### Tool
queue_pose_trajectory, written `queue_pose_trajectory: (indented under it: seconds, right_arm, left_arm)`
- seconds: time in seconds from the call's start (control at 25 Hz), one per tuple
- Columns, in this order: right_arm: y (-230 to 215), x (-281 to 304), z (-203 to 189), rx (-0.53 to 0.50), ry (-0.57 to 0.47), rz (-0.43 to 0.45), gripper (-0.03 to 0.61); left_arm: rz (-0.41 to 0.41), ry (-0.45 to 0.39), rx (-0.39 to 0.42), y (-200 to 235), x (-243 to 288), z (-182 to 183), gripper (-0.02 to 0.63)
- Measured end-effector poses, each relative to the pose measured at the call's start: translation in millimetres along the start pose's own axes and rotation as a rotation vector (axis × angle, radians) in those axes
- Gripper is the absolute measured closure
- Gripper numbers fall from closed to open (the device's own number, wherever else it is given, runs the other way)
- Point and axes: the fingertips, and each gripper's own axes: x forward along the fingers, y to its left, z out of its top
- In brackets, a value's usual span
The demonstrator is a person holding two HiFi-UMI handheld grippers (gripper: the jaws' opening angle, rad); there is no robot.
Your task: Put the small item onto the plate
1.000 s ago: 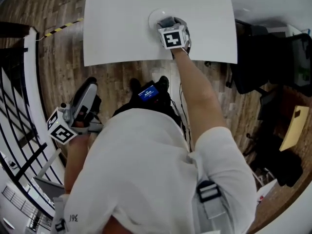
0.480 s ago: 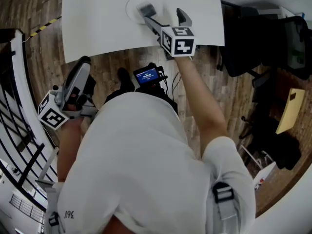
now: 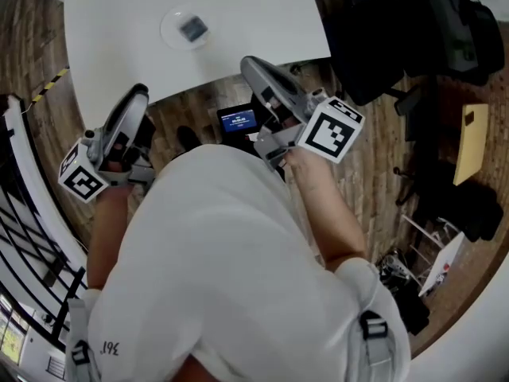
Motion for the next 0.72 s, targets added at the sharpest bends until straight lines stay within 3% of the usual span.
queue_pose_trajectory:
  seconds: [0.36,0.72]
  right_arm:
    - [56,19,50,-0.177,-0.084,0.097,0.578]
    - [49,17,53,-0.222,-0.069,0.073,0.578]
  left_arm:
    - [-0.042,0.067,0.028,-19,10,-11,0.511]
    - [-0.023,0.046,0.039,-20,0,-13,0.511]
